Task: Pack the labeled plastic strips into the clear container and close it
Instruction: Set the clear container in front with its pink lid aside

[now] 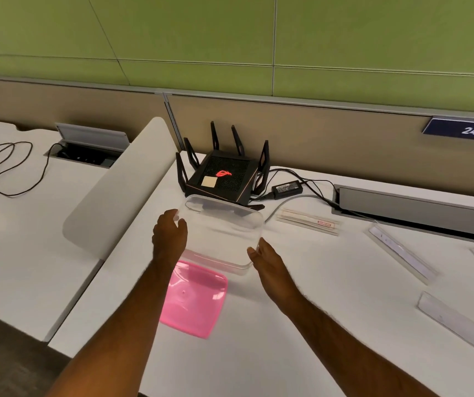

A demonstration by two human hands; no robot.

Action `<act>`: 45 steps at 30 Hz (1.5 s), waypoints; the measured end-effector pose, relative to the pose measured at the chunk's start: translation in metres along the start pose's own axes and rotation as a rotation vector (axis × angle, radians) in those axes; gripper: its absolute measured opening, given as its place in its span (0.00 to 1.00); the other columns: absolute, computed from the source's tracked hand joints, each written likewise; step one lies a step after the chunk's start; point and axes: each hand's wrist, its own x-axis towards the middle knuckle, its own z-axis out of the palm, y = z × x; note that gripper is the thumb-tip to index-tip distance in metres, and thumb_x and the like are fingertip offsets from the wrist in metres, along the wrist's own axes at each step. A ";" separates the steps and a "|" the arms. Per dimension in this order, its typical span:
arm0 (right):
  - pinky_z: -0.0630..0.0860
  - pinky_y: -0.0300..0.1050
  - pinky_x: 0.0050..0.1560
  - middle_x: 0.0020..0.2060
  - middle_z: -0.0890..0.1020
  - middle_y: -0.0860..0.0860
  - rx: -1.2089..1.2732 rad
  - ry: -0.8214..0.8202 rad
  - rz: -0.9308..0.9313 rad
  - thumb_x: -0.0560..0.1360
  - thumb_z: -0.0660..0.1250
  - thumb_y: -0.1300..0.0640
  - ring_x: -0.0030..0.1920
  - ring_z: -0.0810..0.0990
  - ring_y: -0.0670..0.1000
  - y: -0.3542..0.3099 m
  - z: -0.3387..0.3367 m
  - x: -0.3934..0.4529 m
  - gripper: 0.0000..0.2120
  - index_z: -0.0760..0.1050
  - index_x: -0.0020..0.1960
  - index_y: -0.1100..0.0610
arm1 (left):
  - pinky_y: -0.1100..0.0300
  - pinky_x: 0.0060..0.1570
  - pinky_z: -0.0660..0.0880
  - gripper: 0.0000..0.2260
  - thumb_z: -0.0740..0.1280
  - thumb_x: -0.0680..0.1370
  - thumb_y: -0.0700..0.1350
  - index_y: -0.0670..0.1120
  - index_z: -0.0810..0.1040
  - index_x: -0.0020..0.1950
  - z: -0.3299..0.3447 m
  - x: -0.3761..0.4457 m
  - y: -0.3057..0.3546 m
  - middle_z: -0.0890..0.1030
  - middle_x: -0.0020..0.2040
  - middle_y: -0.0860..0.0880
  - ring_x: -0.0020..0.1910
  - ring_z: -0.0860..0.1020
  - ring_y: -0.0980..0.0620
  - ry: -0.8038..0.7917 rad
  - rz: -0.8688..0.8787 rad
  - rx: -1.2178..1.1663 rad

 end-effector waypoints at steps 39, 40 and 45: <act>0.82 0.44 0.51 0.57 0.87 0.48 0.174 0.452 0.014 0.84 0.62 0.57 0.58 0.85 0.49 0.073 -0.293 -0.212 0.13 0.83 0.62 0.51 | 0.52 0.56 0.80 0.17 0.68 0.79 0.49 0.53 0.69 0.66 0.157 -0.290 0.107 0.77 0.64 0.51 0.62 0.77 0.51 -0.486 0.085 -0.186; 0.82 0.43 0.49 0.55 0.87 0.48 0.174 0.462 0.020 0.84 0.62 0.57 0.57 0.85 0.49 0.075 -0.296 -0.217 0.12 0.84 0.60 0.50 | 0.52 0.57 0.79 0.17 0.68 0.79 0.49 0.53 0.69 0.67 0.158 -0.297 0.107 0.77 0.65 0.51 0.62 0.77 0.51 -0.488 0.094 -0.174; 0.82 0.37 0.43 0.53 0.88 0.47 0.183 0.477 0.034 0.83 0.64 0.55 0.54 0.86 0.47 0.083 -0.307 -0.240 0.13 0.87 0.52 0.43 | 0.51 0.60 0.78 0.19 0.68 0.80 0.49 0.53 0.69 0.69 0.156 -0.326 0.108 0.76 0.66 0.52 0.65 0.76 0.52 -0.511 0.115 -0.136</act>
